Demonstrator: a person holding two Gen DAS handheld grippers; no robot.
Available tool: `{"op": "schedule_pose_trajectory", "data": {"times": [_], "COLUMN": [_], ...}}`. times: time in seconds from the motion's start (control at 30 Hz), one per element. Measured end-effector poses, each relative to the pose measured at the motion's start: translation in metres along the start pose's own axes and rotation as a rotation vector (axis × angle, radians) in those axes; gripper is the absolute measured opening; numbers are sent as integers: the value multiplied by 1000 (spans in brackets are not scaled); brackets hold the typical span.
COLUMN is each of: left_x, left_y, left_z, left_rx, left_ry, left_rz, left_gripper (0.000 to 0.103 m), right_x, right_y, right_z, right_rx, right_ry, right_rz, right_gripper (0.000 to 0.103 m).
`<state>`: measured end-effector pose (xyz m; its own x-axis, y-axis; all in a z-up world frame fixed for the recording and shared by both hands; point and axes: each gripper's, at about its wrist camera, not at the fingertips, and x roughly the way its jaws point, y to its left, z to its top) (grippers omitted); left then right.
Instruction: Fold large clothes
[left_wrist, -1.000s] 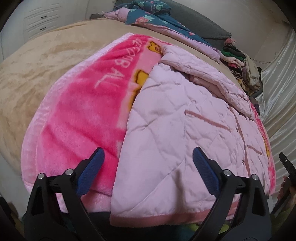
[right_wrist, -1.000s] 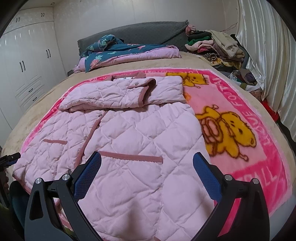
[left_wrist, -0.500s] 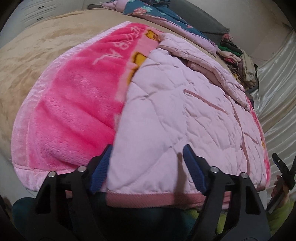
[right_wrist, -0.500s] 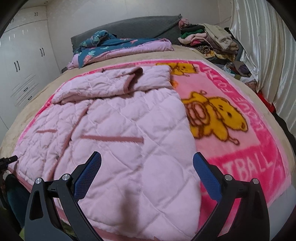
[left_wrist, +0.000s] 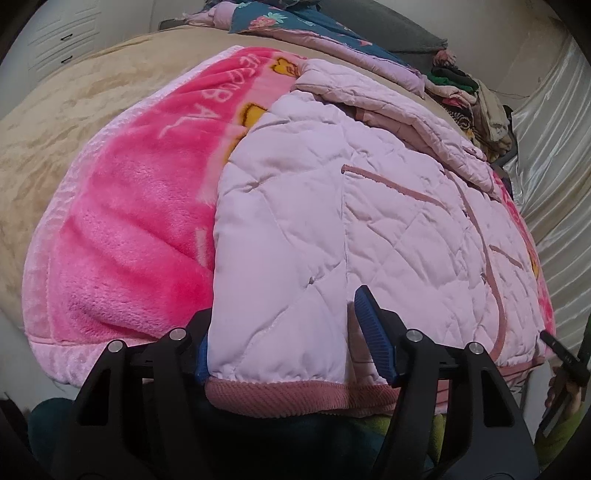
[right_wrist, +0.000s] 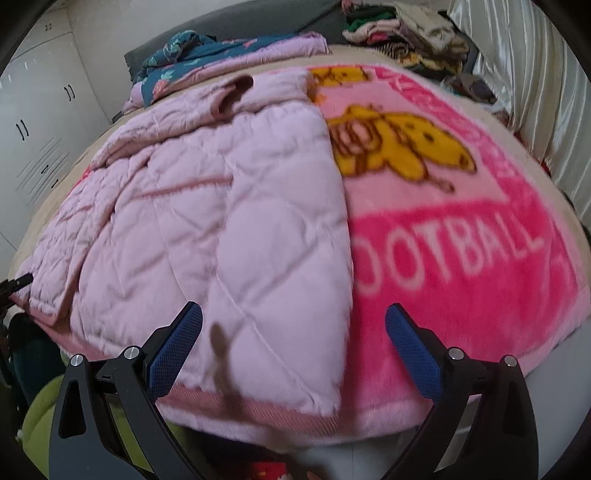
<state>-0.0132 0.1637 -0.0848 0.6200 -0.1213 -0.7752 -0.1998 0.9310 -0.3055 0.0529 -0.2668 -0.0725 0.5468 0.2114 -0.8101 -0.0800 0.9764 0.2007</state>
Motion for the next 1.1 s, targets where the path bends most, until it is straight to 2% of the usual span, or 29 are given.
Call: {"op": "schedule_pose_trajectory", "data": {"times": [0.17, 0.3, 0.47, 0.53, 0.57, 0.6, 0.63, 0.8, 1.1], "left_x": [0, 1, 0, 0, -1, -1, -2, -15, -43], "left_y": [0, 4, 4, 4, 4, 3, 3, -2, -19], "left_z": [-2, -1, -1, -1, -1, -1, -2, 0, 16], "left_rx": [-8, -23, -23, -17, -11, -5, 1, 24, 59], "left_ry": [-5, -6, -7, -12, -15, -16, -18, -56, -140], "left_rz": [0, -4, -5, 8, 15, 18, 23, 33, -4], "left_gripper": [57, 57, 57, 54, 51, 49, 47, 21, 17], "right_x": [13, 15, 9, 1, -4, -9, -12, -32, -60], "right_y": [-6, 0, 3, 5, 6, 7, 6, 10, 16], "right_z": [-23, -33, -31, -25, -22, -19, -15, 3, 39], "right_rx": [61, 81, 93, 78, 68, 61, 60, 28, -11], "right_ry": [91, 93, 72, 42, 22, 1, -12, -99, -220], "right_rz": [130, 175, 244, 275, 284, 287, 298, 334, 366], "right_gripper": [99, 98, 71, 48, 42, 32, 29, 22, 19]}}
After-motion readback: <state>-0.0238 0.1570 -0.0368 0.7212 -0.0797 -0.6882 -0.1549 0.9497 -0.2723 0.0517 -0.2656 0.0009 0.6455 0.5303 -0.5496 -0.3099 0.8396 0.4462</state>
